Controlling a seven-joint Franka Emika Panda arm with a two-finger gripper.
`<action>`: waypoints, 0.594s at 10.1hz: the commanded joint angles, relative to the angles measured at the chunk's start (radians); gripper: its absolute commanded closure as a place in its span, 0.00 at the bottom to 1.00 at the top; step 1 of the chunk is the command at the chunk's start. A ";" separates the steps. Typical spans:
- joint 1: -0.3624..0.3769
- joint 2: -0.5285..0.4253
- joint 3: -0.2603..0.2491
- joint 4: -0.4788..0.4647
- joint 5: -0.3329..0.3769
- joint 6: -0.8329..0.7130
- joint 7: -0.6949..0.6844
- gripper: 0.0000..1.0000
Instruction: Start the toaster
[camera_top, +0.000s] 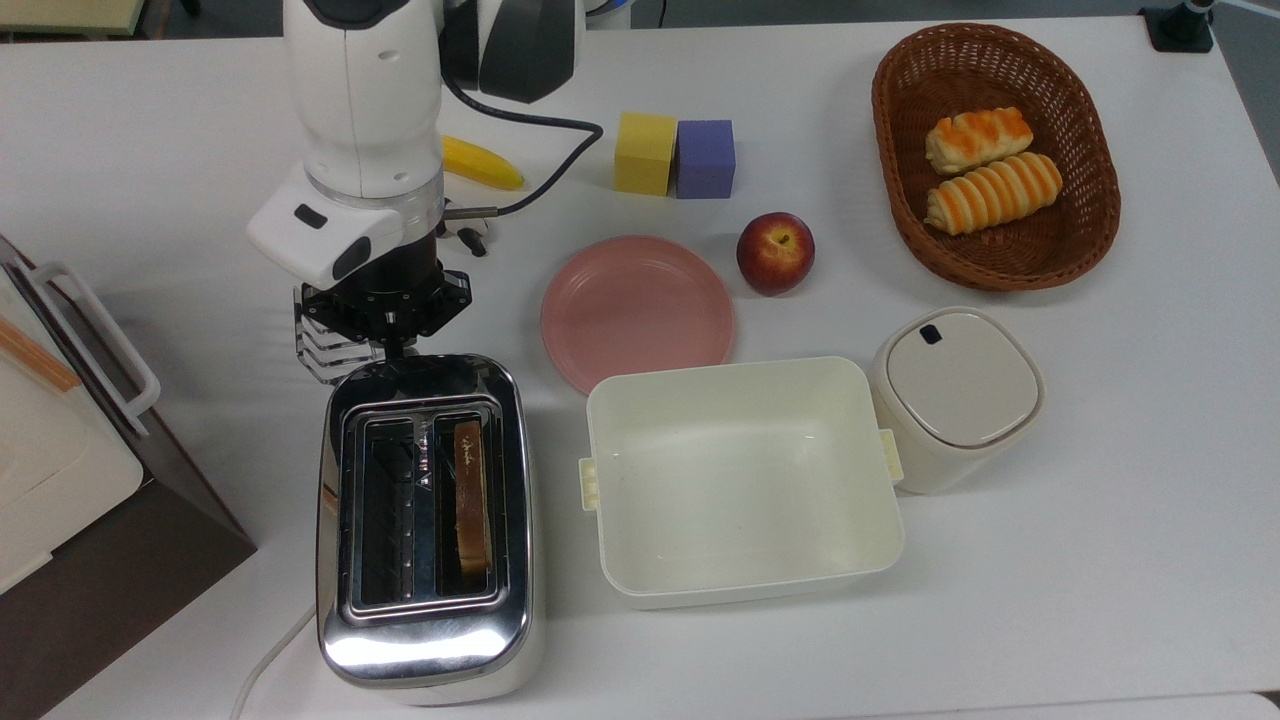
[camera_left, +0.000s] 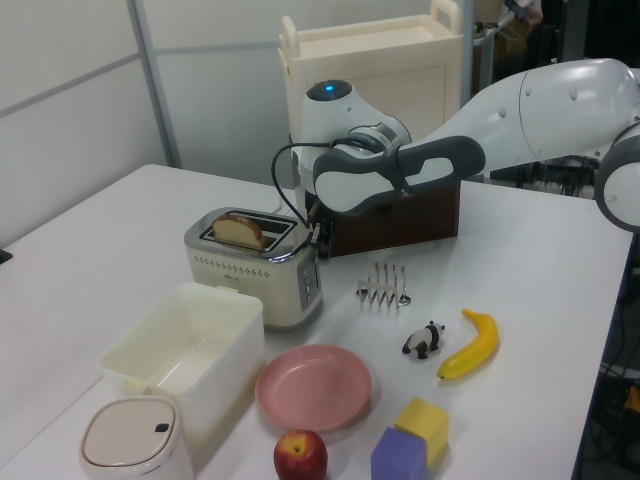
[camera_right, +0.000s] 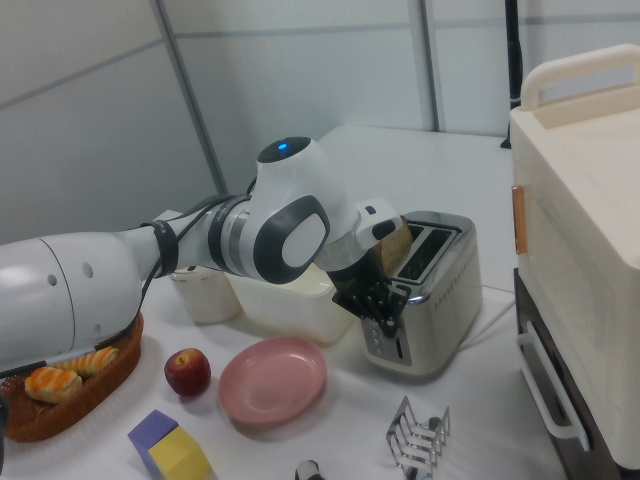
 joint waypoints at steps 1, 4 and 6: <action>-0.006 0.017 -0.003 -0.010 -0.040 0.022 0.004 1.00; -0.007 0.031 0.000 -0.013 -0.046 0.029 0.004 1.00; -0.006 0.046 0.002 -0.013 -0.049 0.029 0.004 1.00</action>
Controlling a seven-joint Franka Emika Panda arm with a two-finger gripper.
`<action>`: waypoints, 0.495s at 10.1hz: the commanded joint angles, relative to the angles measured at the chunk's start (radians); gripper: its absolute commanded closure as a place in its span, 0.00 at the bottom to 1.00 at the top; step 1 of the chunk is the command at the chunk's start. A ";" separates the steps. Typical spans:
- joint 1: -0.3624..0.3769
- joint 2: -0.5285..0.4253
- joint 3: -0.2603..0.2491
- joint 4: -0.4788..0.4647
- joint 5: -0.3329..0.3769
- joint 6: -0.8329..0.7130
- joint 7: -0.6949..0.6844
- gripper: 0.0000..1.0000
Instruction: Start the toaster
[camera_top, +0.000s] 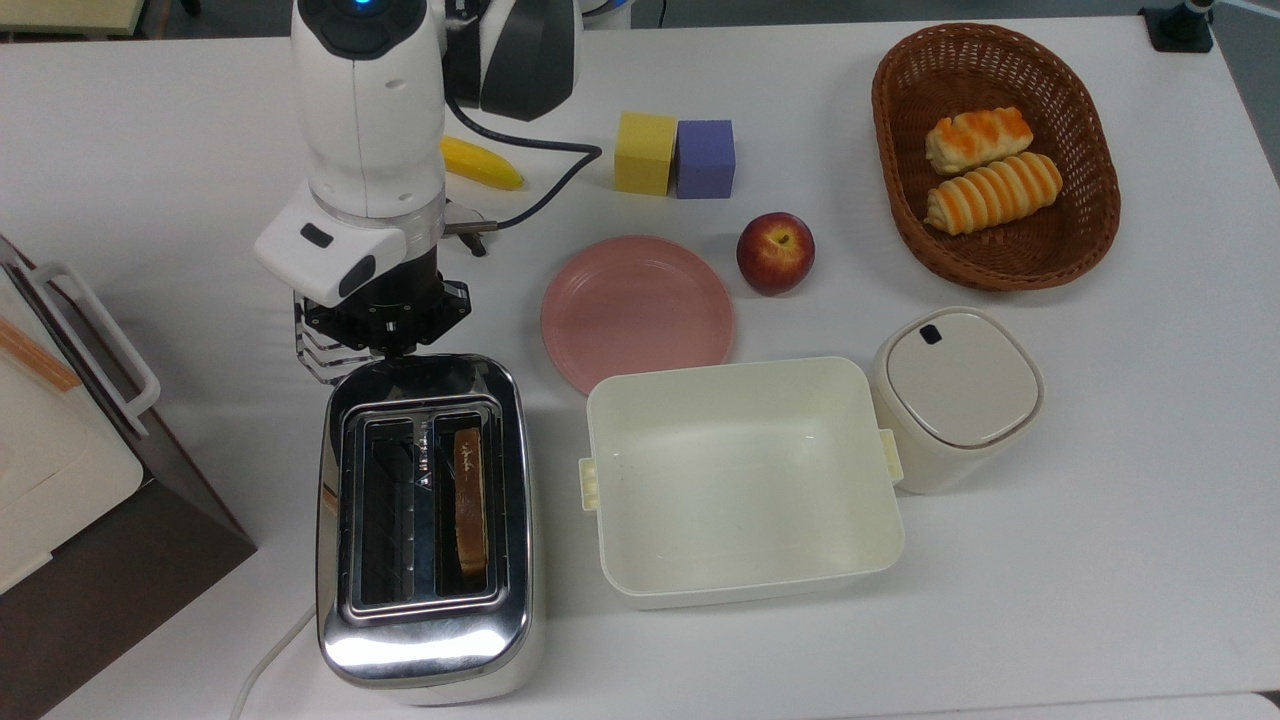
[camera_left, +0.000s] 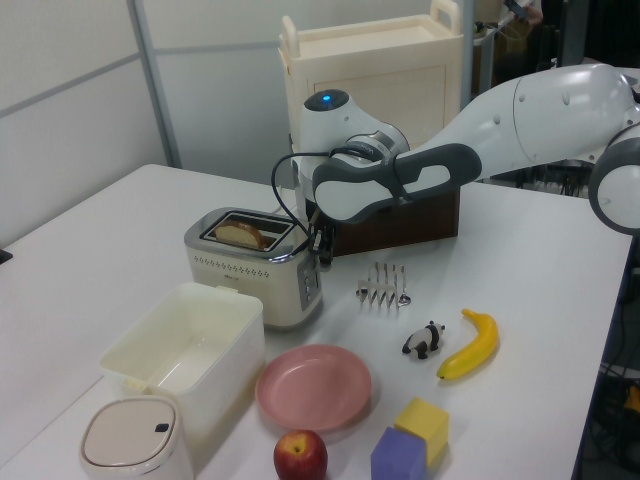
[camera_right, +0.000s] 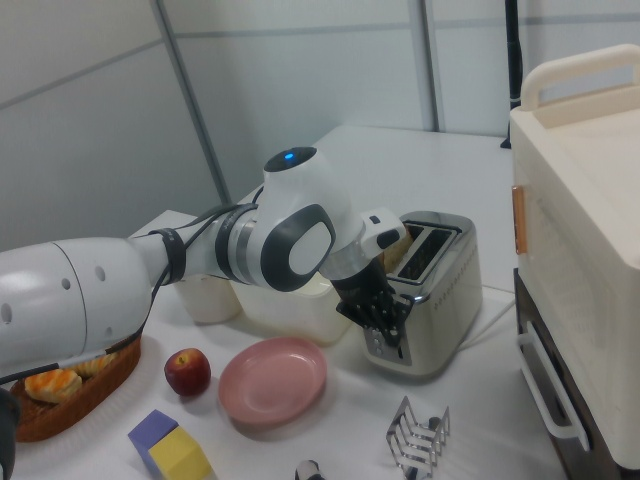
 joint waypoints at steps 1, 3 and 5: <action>-0.005 0.032 0.001 -0.015 -0.035 0.027 0.005 1.00; -0.005 0.047 0.001 -0.022 -0.055 0.029 0.005 1.00; -0.005 0.056 0.003 -0.026 -0.058 0.035 0.005 1.00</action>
